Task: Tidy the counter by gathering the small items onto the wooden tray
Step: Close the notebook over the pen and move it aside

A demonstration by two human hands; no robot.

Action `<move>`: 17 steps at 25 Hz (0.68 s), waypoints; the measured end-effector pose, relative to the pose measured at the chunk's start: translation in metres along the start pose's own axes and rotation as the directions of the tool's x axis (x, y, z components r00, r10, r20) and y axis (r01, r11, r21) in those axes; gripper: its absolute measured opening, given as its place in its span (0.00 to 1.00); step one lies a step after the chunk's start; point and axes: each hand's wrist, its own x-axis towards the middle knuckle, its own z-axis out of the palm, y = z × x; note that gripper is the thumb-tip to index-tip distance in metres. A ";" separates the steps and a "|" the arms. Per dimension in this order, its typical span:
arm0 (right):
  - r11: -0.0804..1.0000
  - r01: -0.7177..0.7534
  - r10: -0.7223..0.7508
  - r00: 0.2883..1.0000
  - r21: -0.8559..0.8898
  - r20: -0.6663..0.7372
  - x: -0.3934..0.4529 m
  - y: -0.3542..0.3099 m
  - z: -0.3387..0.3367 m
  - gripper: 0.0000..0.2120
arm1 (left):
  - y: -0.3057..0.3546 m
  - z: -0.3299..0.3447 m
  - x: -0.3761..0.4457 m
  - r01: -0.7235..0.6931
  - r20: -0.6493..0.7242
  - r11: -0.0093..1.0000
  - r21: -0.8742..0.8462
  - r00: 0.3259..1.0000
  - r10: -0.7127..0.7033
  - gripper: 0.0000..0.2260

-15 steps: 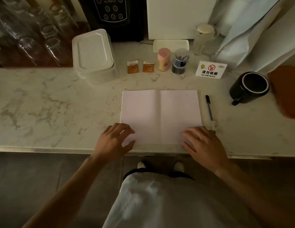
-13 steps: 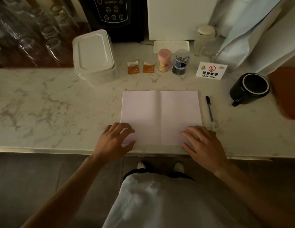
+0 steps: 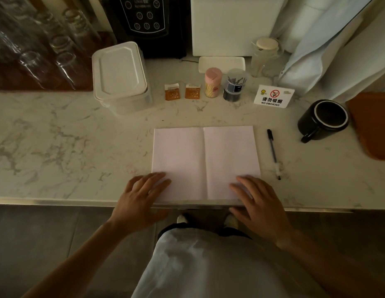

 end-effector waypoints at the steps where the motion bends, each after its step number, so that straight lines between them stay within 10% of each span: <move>1: 1.000 0.016 -0.016 1.000 -0.017 -0.003 -0.001 -0.001 0.001 0.28 | -0.002 0.000 -0.004 -0.012 0.000 1.000 0.014 1.000 0.012 0.34; 9: 0.987 0.140 -0.145 0.987 -0.078 -0.065 -0.006 0.007 -0.004 0.20 | -0.016 -0.014 -0.016 -0.207 -0.151 0.978 0.022 0.967 0.208 0.19; 17: 0.994 0.107 -0.106 0.993 0.024 -0.061 0.005 0.018 -0.004 0.22 | 0.011 -0.046 0.012 -0.106 -0.453 0.990 -0.088 0.890 0.055 0.12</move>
